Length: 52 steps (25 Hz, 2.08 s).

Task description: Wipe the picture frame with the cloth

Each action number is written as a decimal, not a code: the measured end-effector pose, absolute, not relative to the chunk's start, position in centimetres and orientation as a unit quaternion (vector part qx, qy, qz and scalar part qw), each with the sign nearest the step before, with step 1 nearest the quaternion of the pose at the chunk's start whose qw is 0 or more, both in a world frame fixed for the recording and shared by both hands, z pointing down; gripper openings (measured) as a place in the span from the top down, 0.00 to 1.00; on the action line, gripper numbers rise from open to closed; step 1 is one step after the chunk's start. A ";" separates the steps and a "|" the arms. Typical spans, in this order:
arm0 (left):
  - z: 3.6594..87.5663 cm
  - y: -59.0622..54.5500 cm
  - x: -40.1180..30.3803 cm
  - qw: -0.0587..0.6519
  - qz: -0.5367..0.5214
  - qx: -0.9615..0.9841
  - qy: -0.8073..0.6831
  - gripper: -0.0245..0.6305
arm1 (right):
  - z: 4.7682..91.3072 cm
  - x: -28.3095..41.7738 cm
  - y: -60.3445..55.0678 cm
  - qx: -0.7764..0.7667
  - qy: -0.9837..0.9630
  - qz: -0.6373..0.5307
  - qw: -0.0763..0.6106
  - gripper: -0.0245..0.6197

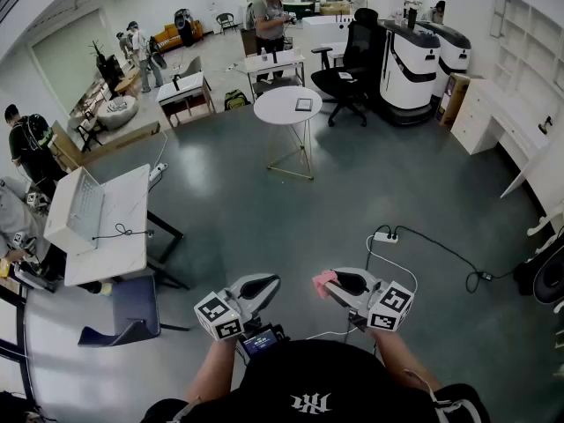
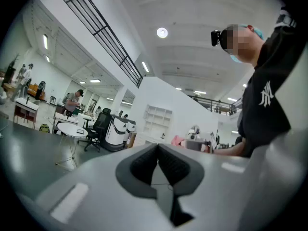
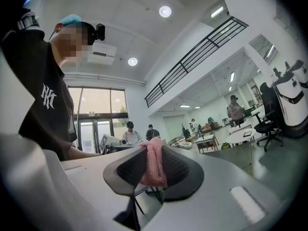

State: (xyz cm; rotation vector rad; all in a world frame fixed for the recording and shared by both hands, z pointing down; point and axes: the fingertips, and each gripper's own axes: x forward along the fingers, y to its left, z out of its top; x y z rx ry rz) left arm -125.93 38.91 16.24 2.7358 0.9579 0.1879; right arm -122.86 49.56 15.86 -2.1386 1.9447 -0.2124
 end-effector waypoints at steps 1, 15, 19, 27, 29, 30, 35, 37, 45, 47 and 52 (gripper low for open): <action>16.6 39.9 -125.6 0.119 0.070 0.933 0.331 0.96 | 16.1 -122.9 50.3 -0.732 0.666 -0.077 0.119 0.84; 20.3 50.3 -123.0 0.152 0.116 0.920 0.341 0.96 | 20.2 -121.2 59.1 -0.719 0.680 -0.105 0.102 0.84; 20.7 50.5 -122.1 0.153 0.128 0.922 0.331 0.96 | 20.8 -120.3 59.3 -0.714 0.684 -0.107 0.109 0.84; 21.8 50.3 -117.1 0.150 0.134 0.918 0.342 0.96 | 22.2 -115.9 59.2 -0.719 0.676 -0.114 0.109 0.83; 22.4 49.8 -115.5 0.153 0.137 0.917 0.343 0.96 | 22.9 -114.5 58.9 -0.724 0.669 -0.124 0.110 0.83; 22.7 49.3 -114.5 0.157 0.139 0.916 0.341 0.96 | 23.3 -113.7 58.6 -0.727 0.665 -0.129 0.111 0.83; 22.7 45.6 -107.8 0.169 0.125 0.918 0.337 0.96 | 23.3 -107.5 55.7 -0.736 0.655 -0.132 0.108 0.83; 22.1 44.1 -104.7 0.167 0.117 0.917 0.343 0.96 | 22.4 -104.3 54.2 -0.741 0.652 -0.124 0.106 0.83; 19.1 36.9 -93.2 0.148 0.091 0.915 0.363 0.96 | 18.6 -93.0 46.7 -0.757 0.639 -0.086 0.107 0.83; 19.0 34.8 -91.1 0.150 0.086 0.915 0.366 0.96 | 18.6 -90.9 44.9 -0.760 0.636 -0.085 0.100 0.83; 20.5 30.6 -87.2 0.180 0.089 0.910 0.361 0.96 | 18.2 -86.3 41.0 -0.768 0.628 -0.084 0.094 0.83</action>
